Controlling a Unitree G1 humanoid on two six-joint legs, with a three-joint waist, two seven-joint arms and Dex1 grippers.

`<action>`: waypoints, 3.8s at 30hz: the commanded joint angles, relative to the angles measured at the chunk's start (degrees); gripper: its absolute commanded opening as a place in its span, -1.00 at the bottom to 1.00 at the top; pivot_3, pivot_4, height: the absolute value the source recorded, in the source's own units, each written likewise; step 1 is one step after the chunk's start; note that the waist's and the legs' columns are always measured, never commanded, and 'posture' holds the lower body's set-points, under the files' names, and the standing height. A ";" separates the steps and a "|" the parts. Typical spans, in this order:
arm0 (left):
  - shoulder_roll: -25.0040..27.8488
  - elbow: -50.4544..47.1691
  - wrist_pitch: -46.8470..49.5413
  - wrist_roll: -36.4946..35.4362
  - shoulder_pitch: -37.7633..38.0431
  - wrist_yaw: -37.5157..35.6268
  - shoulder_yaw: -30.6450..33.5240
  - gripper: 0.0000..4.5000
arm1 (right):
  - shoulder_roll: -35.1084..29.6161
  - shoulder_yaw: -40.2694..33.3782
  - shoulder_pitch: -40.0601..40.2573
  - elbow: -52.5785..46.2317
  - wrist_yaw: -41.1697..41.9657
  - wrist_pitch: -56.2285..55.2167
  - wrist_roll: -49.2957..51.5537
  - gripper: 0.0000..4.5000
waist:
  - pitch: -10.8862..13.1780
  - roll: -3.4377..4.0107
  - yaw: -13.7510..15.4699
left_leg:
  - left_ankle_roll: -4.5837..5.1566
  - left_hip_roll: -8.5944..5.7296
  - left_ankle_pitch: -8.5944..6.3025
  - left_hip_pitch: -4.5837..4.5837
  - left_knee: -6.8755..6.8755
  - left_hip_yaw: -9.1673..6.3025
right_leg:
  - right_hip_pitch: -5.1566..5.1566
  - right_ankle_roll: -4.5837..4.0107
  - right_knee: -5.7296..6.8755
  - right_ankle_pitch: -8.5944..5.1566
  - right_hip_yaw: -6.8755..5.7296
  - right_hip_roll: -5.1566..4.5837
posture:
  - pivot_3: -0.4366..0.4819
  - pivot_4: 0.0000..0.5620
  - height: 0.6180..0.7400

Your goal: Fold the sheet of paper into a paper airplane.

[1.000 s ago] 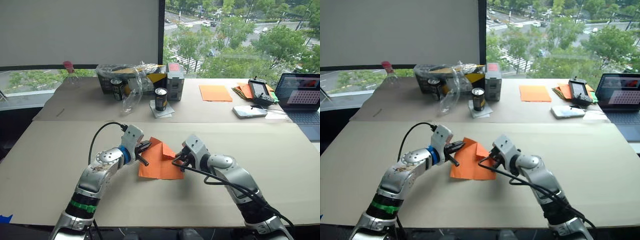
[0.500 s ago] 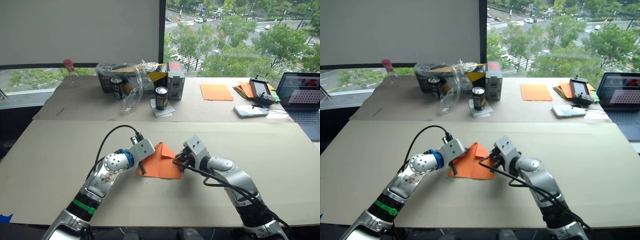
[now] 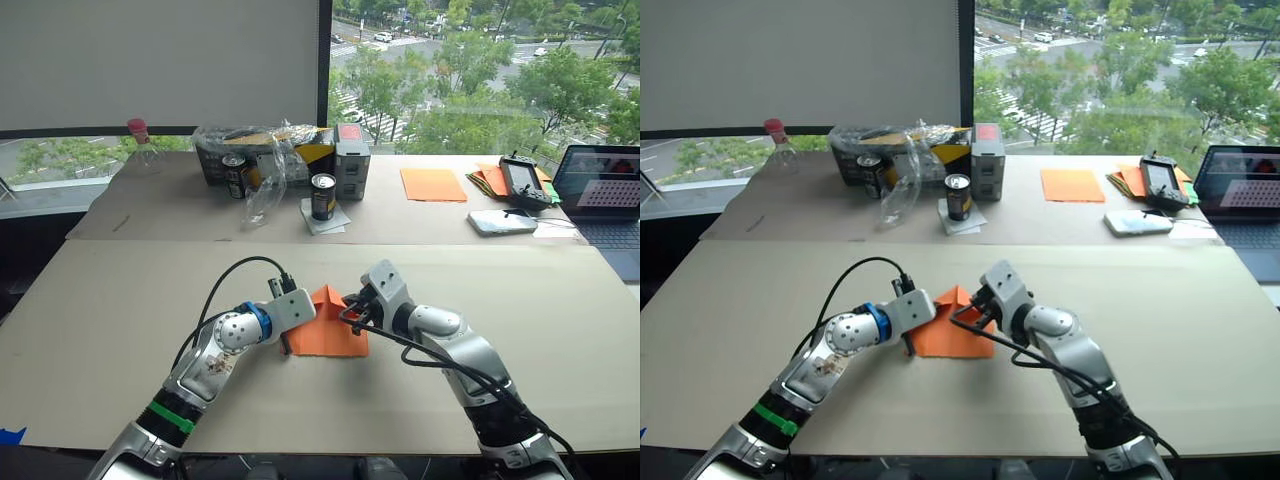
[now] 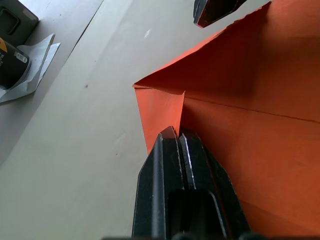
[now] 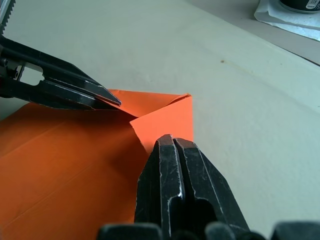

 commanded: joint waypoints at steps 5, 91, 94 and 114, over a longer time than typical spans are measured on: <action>-0.78 -0.97 -0.16 0.97 0.98 -1.29 -0.63 -0.99 | 2.76 -0.91 -3.04 5.57 2.24 -3.92 2.50 -1.00 | -0.01 0.01 0.00 | 0.00 0.00 0.00 0.05 0.00 0.00 | 0.03 0.00 0.04 0.00 0.00 0.01 | -0.05 -0.47 0.87; -6.53 -3.03 22.20 -18.05 3.73 -1.61 5.22 -0.99 | 7.11 -3.61 -10.25 23.60 -0.21 -21.91 -2.27 -1.00 | -0.08 0.11 0.04 | 0.00 0.02 0.00 0.49 0.04 0.00 | 0.42 -0.05 0.13 0.03 0.02 0.01 | -0.05 -0.47 0.87; -6.61 -2.69 21.96 -18.00 3.61 -1.71 5.13 -0.99 | 5.03 -3.28 -9.13 18.99 1.03 -19.74 -2.32 -1.00 | -0.08 0.11 0.11 | 0.00 0.00 0.00 0.48 0.04 0.01 | 0.42 -0.04 0.12 0.03 0.02 -0.01 | -0.05 -0.47 0.87; -7.86 3.15 15.11 -16.50 -0.19 -4.02 4.06 -0.99 | 1.22 -0.53 0.69 9.65 2.39 -3.17 -1.52 -1.00 | -0.09 0.14 0.24 | 0.01 0.00 0.00 0.94 0.02 0.00 | 0.98 0.01 -0.03 -0.02 0.00 0.01 | -0.05 -0.47 0.87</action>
